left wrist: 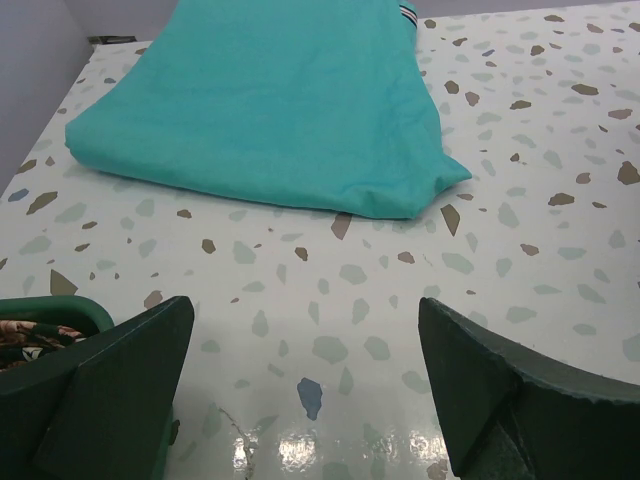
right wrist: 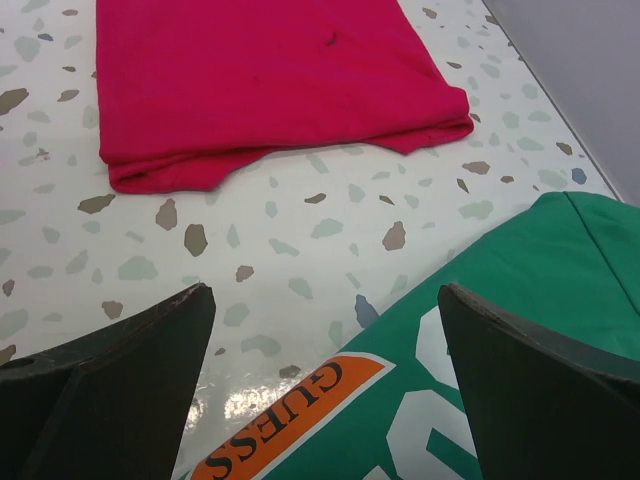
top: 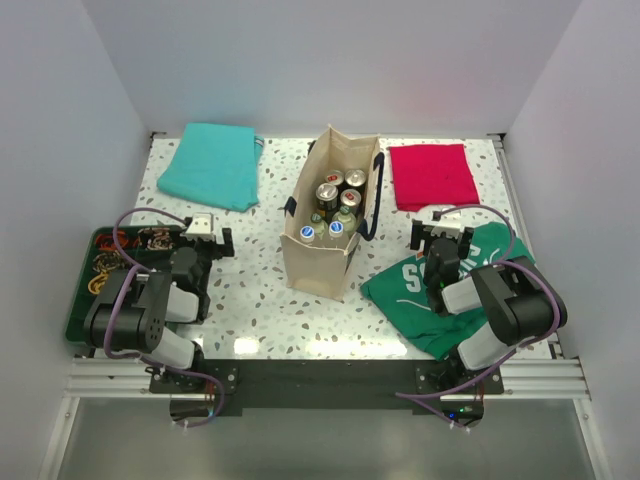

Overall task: Take the beverage out of the canvas bag
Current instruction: Take out the drink from the canvas bag.

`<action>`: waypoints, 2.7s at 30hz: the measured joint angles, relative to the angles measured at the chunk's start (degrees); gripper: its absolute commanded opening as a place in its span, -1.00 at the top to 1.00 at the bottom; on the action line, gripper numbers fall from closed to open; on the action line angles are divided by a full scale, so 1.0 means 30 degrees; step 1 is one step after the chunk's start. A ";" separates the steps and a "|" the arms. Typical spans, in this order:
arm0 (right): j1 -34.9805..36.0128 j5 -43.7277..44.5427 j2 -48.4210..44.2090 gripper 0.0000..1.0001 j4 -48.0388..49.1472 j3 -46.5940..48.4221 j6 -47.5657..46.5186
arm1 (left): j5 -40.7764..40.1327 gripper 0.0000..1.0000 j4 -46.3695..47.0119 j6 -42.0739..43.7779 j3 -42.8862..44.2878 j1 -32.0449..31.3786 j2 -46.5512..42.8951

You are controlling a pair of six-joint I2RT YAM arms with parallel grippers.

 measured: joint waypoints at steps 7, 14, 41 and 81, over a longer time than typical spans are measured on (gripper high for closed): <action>0.0000 0.0000 0.0000 -0.97 -0.0007 0.0000 0.0000 | 0.0000 -1.00 0.0000 0.0000 0.0000 0.0000 0.0000; -0.0204 -0.0131 0.0000 -0.97 -0.0539 0.0219 0.0036 | 0.0000 -1.00 0.0000 -0.0007 -0.0007 0.0000 0.0000; 0.0007 0.0765 -0.6703 -0.97 -0.9559 0.3089 0.1253 | -0.0750 -1.00 -0.8925 -0.3621 0.1836 0.0007 -0.9690; 0.0029 -1.4083 -1.0805 -0.97 -2.3926 1.0331 0.8546 | 1.0411 -1.00 -2.0924 -0.8284 1.0105 0.0036 -0.8772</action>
